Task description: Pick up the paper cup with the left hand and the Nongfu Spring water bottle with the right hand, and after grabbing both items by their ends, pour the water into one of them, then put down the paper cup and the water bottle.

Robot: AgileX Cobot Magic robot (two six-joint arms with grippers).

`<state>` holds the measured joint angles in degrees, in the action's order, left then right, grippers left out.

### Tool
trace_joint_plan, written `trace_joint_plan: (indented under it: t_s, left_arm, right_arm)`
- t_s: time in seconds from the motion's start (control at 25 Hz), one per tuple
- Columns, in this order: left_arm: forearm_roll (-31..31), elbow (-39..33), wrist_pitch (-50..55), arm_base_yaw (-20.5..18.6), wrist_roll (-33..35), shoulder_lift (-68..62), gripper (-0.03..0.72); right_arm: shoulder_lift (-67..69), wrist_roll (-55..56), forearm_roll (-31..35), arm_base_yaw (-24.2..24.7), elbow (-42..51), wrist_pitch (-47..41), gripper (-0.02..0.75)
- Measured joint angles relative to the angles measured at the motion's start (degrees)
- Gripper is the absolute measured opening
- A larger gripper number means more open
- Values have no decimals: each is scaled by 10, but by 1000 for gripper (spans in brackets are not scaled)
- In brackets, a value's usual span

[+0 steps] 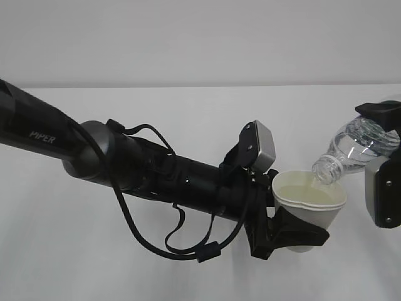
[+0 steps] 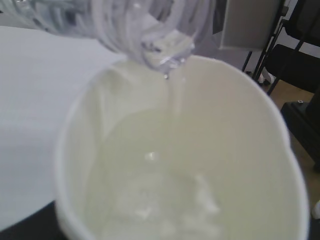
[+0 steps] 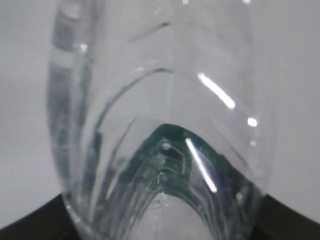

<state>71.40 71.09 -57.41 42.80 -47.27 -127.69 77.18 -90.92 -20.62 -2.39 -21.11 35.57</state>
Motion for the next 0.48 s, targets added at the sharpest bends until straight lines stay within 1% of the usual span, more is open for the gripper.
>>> trace_joint_plan:
  t_s: [0.48]
  left_arm:
    - [0, 0, 0, 0, 0, 0, 435]
  right_arm:
    - [0, -1, 0, 0, -1, 0, 428]
